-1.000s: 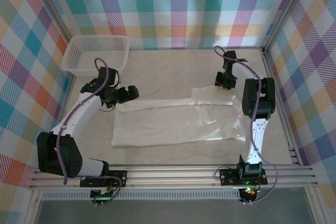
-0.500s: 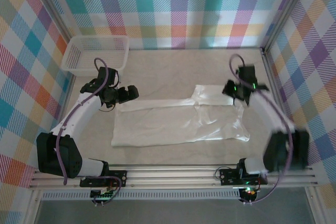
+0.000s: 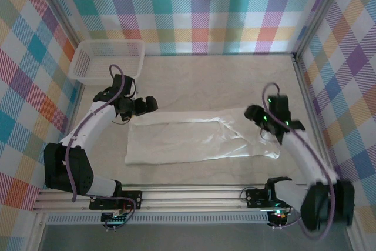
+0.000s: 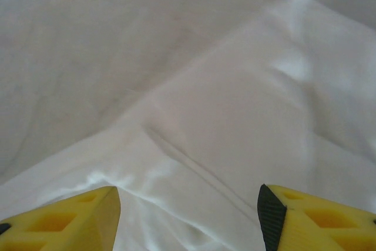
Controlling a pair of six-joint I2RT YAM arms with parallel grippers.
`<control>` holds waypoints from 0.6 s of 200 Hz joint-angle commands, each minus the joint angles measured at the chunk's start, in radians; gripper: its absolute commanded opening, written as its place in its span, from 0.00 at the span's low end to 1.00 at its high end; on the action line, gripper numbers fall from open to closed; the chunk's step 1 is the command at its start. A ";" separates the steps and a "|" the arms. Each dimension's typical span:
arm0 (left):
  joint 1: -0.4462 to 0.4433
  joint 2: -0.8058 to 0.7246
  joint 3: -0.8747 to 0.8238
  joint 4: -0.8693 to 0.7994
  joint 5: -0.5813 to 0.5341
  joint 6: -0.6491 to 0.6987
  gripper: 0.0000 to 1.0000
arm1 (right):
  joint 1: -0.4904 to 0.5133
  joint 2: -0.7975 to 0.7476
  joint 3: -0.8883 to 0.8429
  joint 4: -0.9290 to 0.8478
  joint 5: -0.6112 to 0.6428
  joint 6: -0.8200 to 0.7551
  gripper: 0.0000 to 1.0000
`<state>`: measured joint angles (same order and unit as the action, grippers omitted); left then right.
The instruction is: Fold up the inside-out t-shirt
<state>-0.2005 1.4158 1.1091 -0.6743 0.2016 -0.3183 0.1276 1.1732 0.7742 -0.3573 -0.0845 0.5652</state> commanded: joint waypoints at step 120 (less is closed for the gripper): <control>-0.057 0.006 -0.027 -0.001 -0.019 -0.020 0.98 | 0.183 0.432 0.179 -0.112 -0.355 -0.141 0.16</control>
<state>-0.2420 1.4208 1.0950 -0.6777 0.1902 -0.3260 0.2699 1.7050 1.0634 -0.4358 -0.3672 0.4274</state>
